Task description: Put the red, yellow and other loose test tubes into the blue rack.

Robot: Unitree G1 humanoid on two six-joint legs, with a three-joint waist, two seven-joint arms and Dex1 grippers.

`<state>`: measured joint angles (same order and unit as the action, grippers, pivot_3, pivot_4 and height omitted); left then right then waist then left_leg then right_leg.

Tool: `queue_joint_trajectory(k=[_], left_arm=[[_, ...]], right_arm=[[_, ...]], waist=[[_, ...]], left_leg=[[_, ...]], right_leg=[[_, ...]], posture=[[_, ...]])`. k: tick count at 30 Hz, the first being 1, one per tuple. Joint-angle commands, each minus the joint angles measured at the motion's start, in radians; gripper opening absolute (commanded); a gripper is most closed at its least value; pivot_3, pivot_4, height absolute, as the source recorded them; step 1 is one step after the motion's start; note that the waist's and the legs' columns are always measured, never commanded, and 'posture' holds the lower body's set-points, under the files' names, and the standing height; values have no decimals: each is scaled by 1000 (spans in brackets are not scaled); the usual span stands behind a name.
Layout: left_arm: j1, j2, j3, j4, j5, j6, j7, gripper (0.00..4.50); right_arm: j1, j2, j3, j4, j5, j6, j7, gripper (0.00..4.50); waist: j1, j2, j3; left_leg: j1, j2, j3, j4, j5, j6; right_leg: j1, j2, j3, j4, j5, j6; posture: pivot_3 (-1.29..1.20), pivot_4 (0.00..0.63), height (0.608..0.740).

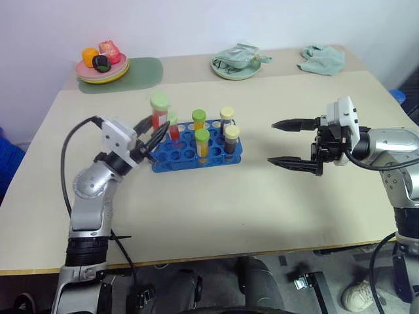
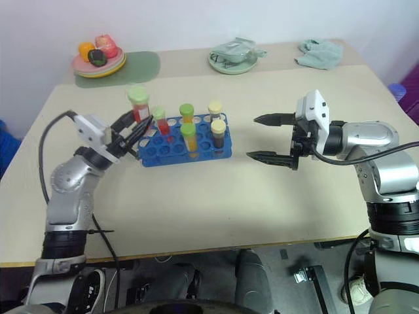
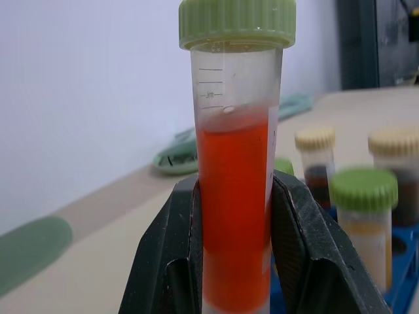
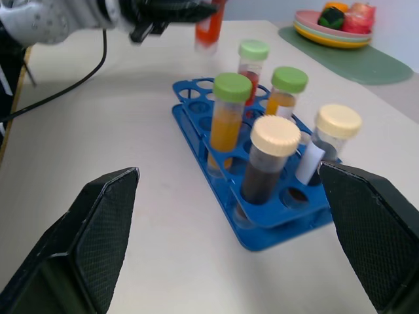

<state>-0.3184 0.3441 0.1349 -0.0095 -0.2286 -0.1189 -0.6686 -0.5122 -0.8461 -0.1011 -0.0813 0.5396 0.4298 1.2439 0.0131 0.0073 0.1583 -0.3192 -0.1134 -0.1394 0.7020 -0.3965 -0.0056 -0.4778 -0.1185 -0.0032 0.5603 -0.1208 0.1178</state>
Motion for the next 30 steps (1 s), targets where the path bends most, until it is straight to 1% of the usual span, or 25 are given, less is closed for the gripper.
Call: queue_joint_trajectory(k=[1,6,10,19,22,26,30], left_arm=[[8,-27,-34,14,38,-69,38,809],[28,-64,-81,46,66,-91,74,809],[52,-69,-112,73,117,-116,106,809],[74,-82,-123,68,106,-118,133,809],[84,-94,-115,65,76,-86,139,809],[87,-127,-78,58,-17,11,160,809],[90,-122,-74,56,-49,38,143,809]], right_arm=[[5,-27,-48,-55,25,4,-5,4500],[23,-35,-59,-73,31,12,-14,4500],[27,-41,-63,-77,32,13,-22,4500],[16,-48,-62,-66,27,7,-22,4500],[11,-46,-61,-67,28,7,-25,4500],[9,-46,-60,-69,28,5,-25,4500],[2,-44,-57,-62,23,0,-24,4500]], waist=[[1,0,0],[1,0,0],[1,0,0],[1,0,0],[1,0,-1],[2,0,-1],[1,0,-1]], left_leg=[[0,0,0,0,0,0],[0,0,0,0,0,0],[0,0,0,0,0,0],[1,0,0,0,0,0],[1,0,0,0,0,0],[1,0,0,0,0,0],[1,0,0,0,0,0]], right_leg=[[0,0,0,0,0,0],[0,0,0,0,0,0],[0,0,0,0,0,0],[1,0,0,0,0,0],[1,0,0,0,0,0],[1,0,0,0,0,0],[1,0,0,0,0,0]], posture=[[0,150,740],[0,150,740],[0,150,740],[0,150,740],[0,150,740],[0,150,740],[0,150,740]])
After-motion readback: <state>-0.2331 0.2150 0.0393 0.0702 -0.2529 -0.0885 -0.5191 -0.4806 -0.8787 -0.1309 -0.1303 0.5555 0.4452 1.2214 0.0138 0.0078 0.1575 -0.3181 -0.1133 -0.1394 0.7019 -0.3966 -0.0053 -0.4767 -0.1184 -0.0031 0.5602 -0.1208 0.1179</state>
